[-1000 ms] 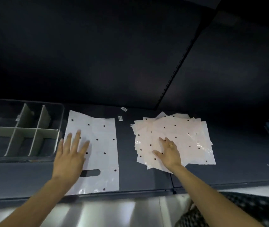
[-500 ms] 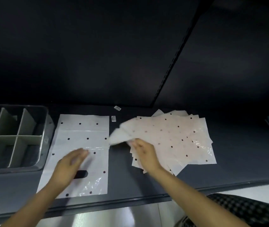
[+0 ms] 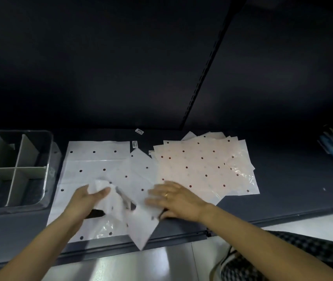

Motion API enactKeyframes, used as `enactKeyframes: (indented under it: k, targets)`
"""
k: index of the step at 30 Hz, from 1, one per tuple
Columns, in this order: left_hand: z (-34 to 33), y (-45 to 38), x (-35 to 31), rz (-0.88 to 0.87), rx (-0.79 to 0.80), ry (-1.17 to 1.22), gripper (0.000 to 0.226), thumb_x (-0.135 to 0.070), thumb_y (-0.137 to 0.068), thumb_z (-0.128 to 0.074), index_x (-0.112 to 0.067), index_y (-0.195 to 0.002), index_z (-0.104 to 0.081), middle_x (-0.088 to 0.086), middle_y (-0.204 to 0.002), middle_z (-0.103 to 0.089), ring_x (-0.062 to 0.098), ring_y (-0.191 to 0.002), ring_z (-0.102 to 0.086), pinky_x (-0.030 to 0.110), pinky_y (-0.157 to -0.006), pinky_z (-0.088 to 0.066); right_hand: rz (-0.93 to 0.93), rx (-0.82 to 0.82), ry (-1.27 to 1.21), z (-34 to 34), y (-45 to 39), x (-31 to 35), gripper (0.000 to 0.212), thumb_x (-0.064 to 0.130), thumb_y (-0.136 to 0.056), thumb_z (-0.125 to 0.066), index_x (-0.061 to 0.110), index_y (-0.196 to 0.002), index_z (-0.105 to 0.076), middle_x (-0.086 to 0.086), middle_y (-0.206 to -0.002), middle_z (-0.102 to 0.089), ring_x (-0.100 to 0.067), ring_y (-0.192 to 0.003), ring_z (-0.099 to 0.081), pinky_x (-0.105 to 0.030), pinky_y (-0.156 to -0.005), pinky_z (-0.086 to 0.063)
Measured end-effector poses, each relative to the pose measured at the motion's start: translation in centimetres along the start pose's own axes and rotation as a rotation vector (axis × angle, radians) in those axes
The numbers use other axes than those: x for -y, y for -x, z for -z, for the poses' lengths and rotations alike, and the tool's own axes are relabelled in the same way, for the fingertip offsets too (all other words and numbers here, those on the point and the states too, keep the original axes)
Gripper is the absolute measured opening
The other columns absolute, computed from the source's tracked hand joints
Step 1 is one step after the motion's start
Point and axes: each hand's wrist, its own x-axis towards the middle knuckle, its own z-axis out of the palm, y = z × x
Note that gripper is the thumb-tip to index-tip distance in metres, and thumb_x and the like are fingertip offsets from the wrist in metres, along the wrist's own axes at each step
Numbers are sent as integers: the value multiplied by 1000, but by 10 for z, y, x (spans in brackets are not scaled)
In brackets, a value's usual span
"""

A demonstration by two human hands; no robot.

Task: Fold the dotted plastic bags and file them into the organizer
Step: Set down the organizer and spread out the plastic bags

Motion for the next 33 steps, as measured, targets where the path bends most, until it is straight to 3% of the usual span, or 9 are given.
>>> enactKeyframes:
  k: [3,7,10,13,18,21,25,28,33]
  targets:
    - [9,0,2,-236,-325,-122,21,-27,-94,-55,-10,-106,-61,7,-99,-65,29,-91,-61,39,-73,-49,-620,59,-160,-11,19,-29,78,60,-90,-42,29,-150,-4,5,-157,4,-19,-147,2,-36,-118,3]
    - [21,4,29,-7,-413,-130,33,-4,-93,-47,-8,-125,-47,20,-106,-59,43,-94,-59,52,-81,-51,-1117,70,-263,-29,43,-48,71,60,-95,-20,25,-151,6,-4,-159,8,-22,-146,7,-41,-120,1]
    - [18,9,39,220,-261,87,27,11,-86,-47,-1,-109,-52,17,-82,-58,33,-66,-58,30,-44,-51,-1117,-22,-261,-36,49,-49,53,45,-100,-27,27,-149,-19,-2,-159,-11,-22,-146,-6,-40,-119,-7]
    - [22,13,38,246,-133,115,20,6,-88,-54,-3,-106,-55,15,-91,-63,29,-76,-60,29,-49,-53,-1099,-255,-294,-35,52,-48,35,25,-100,-41,20,-132,-54,-3,-146,-43,-23,-138,-32,-35,-113,-27]
    - [48,18,14,331,188,-663,30,-28,-85,-70,0,-82,-59,11,-65,-63,20,-56,-59,26,-61,-49,-1202,-455,-390,-22,49,-42,18,14,-96,-50,8,-99,-68,-9,-98,-67,-24,-96,-58,-31,-72,-48]
    - [59,18,-10,342,408,-1158,54,-55,-81,-64,-5,-103,-62,7,-81,-73,17,-64,-68,27,-67,-57,-1062,-527,-403,-17,42,-30,17,14,-97,-47,11,-99,-64,-2,-89,-61,-16,-85,-52,-28,-66,-41]
    - [40,18,-38,-26,155,-1399,42,-59,-88,-49,-20,-76,-55,-4,-76,-66,10,-65,-62,25,-66,-49,-920,-393,-446,-14,21,-8,17,20,-98,-46,11,-97,-60,0,-86,-60,-18,-79,-54,-30,-65,-44]
    - [16,16,-28,-471,-175,-937,18,-34,-95,-51,-18,-88,-58,1,-90,-59,18,-77,-57,31,-67,-45,-849,-205,-537,-6,5,4,33,34,-98,-44,17,-73,-55,4,-64,-55,-17,-62,-53,-28,-55,-39]
    - [37,-2,30,-184,-143,-993,28,-33,-94,-54,-15,-114,-61,8,-125,-51,30,-110,-51,39,-90,-45,-812,-380,-532,10,-19,18,18,33,-95,-51,21,-88,-62,10,-75,-57,-8,-67,-50,-23,-57,-39]
